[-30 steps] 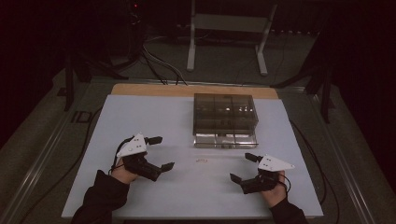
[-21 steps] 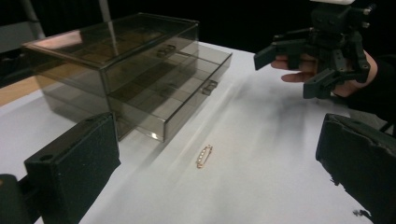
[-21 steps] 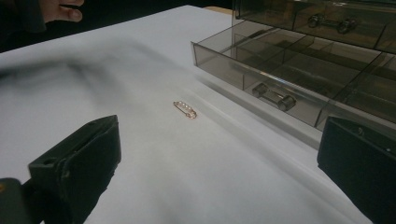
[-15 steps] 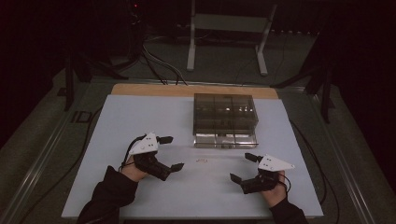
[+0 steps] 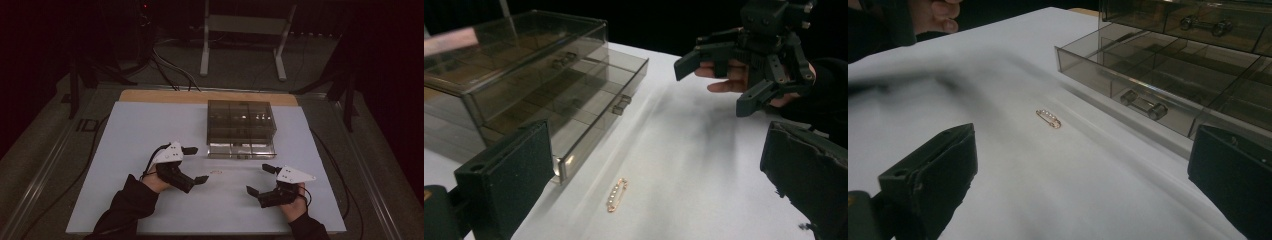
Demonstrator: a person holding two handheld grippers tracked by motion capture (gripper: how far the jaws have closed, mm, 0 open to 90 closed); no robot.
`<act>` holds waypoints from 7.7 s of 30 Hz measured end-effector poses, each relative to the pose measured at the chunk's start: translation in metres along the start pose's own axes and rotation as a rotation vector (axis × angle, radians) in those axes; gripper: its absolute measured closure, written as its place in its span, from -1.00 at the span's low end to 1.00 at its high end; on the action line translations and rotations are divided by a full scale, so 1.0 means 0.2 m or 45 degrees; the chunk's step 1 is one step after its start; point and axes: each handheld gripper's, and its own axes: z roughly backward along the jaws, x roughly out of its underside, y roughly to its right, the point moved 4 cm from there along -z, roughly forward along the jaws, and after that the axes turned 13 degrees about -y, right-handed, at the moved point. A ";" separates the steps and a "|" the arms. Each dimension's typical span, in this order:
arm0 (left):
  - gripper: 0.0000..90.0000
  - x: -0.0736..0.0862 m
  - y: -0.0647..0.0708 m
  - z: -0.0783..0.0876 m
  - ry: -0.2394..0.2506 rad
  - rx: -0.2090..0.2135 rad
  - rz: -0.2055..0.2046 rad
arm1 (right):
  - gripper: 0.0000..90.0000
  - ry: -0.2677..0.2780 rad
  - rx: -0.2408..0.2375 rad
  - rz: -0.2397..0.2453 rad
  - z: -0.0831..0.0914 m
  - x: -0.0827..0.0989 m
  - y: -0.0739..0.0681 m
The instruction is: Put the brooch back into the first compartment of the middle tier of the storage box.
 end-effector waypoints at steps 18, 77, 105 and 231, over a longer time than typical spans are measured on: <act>-0.97 0.02 -0.01 -0.18 -0.090 0.062 0.018 | -1.00 0.003 -0.005 0.002 0.00 0.00 0.00; 0.81 0.13 -0.15 -0.51 -0.509 -0.030 0.103 | -1.00 -0.009 -0.016 0.013 -0.01 0.00 -0.01; 0.94 0.10 -0.11 -0.49 -0.491 -0.084 0.066 | -1.00 -0.006 -0.027 0.002 -0.01 0.00 0.00; 0.92 -0.21 -0.33 -0.49 -0.483 -0.120 0.128 | -1.00 0.028 -0.039 0.025 0.01 -0.02 -0.02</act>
